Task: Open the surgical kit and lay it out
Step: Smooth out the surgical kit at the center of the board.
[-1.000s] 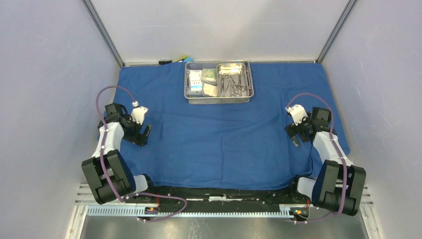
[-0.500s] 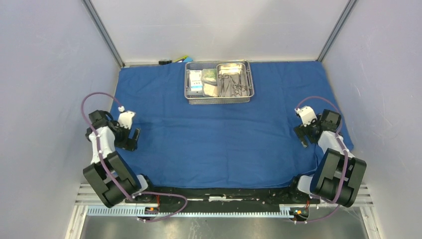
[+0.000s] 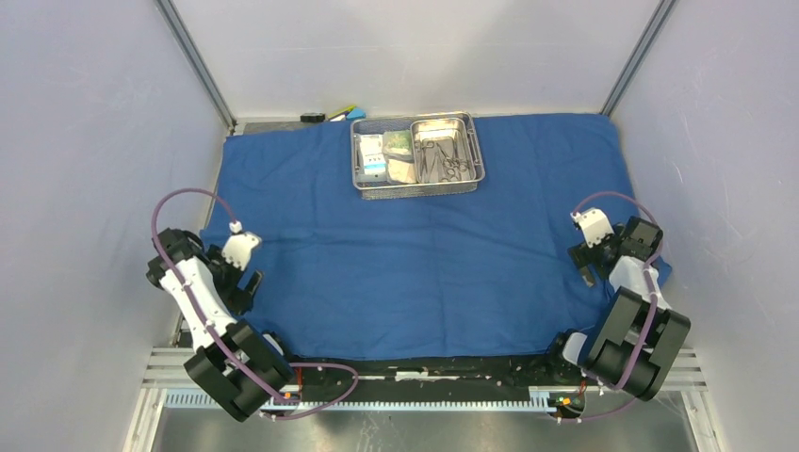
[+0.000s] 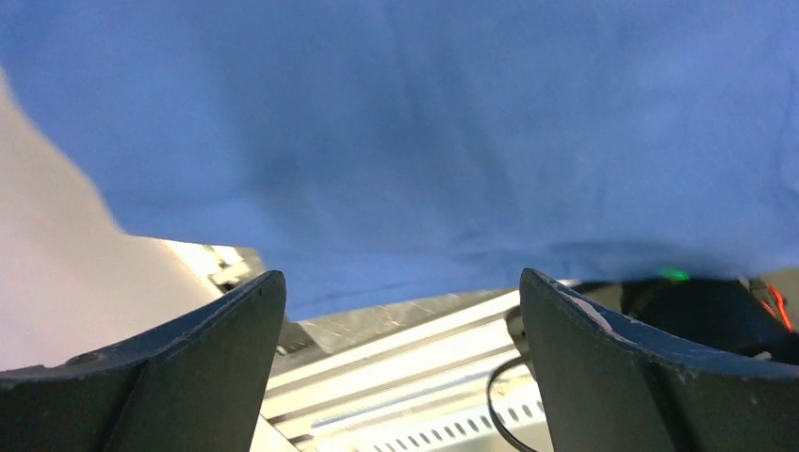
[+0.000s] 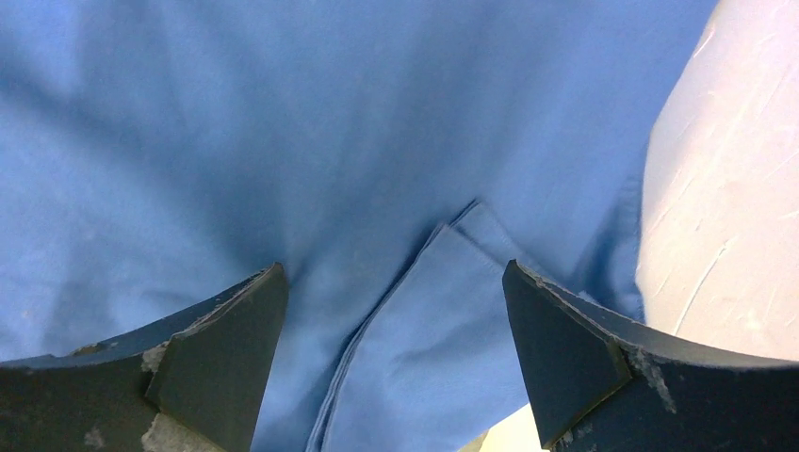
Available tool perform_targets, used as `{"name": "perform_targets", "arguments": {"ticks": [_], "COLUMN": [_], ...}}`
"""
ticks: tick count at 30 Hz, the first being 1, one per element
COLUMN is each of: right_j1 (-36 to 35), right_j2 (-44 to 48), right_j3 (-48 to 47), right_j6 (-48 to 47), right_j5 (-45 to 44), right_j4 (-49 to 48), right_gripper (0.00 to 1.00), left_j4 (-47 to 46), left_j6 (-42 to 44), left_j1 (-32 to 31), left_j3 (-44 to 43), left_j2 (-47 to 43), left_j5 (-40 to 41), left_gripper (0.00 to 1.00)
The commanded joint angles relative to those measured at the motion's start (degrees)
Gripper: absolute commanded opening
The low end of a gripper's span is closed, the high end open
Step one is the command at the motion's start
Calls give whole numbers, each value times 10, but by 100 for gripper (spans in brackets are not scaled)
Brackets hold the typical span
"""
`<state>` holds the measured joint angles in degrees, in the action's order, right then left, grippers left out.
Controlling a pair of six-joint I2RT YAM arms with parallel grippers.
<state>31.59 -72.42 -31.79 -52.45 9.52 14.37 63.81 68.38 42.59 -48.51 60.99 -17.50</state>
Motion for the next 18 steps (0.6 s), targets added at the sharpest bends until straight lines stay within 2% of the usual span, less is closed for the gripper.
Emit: {"name": "perform_targets", "arguments": {"ticks": [1, 6, 11, 18], "right_j1": [7, 7, 7, 7], "right_j2": [35, 68, 70, 56], "right_j3": [28, 15, 9, 7], "right_j6": [-23, -23, -26, -20], "right_j5": [24, 44, 38, 42], "right_j4": [118, 140, 146, 142], "right_gripper": [94, 94, 94, 94], "left_j4": [94, 74, 60, -17], "left_j6": [118, 159, 186, 143], "left_j1": [9, 17, 50, 72], "left_j3": [42, 86, 73, 51], "left_j2": [-7, 11, 80, 191], "left_j5": [33, 49, 55, 30], "left_gripper": [100, 99, 97, 98]}}
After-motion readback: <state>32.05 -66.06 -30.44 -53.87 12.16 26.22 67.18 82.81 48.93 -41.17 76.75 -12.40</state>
